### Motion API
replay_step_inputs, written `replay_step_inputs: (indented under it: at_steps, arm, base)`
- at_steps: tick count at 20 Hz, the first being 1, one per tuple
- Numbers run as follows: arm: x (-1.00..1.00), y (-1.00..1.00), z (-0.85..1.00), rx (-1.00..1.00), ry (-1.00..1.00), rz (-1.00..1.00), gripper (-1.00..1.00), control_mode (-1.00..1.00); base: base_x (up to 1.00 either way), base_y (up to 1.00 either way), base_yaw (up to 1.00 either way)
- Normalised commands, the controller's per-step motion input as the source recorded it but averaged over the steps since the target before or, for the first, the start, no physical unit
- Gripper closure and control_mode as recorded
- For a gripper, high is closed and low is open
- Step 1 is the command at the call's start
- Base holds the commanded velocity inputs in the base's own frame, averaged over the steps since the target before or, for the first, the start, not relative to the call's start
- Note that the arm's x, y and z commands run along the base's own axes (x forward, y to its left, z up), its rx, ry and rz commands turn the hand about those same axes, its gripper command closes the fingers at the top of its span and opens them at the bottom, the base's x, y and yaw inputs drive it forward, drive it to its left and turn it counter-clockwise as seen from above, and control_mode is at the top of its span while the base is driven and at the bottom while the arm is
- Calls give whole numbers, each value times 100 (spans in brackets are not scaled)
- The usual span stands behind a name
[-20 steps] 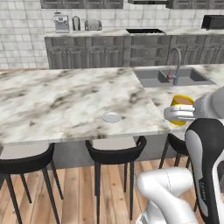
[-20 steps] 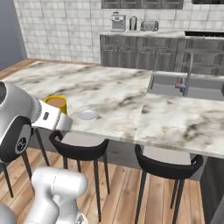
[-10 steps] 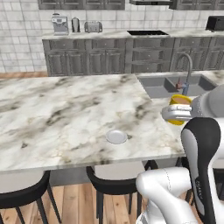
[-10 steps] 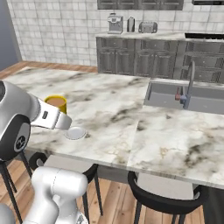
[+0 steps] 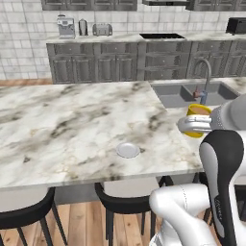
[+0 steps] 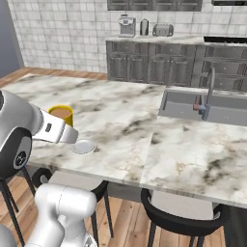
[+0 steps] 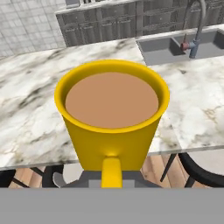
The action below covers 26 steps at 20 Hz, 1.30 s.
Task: Pick the cup of tea, navigate to the dining table, and place it on the saucer.
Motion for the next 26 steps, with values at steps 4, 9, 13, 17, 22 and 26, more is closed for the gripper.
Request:
replay_step_inputs:
  at_steps: [4, 9, 13, 17, 22, 26]
  arm:
    - [25, 0, 0, 0, 3, 4, 100, -100]
    - [100, 0, 0, 0, 24, 28, 100, -100]
    - [100, 3, -3, -6, 28, 40, 100, -100]
    - [89, 0, -42, -11, 6, 39, 100, -100]
    - [46, 0, -85, -7, -4, 25, 100, -100]
    - [33, 0, -90, 0, -21, 27, 100, -100]
  base:
    - [22, 0, 1]
    - [0, 0, 0]
    - [0, 0, 0]
    - [0, 0, 0]
    - [0, 0, 0]
    - [0, 0, 0]
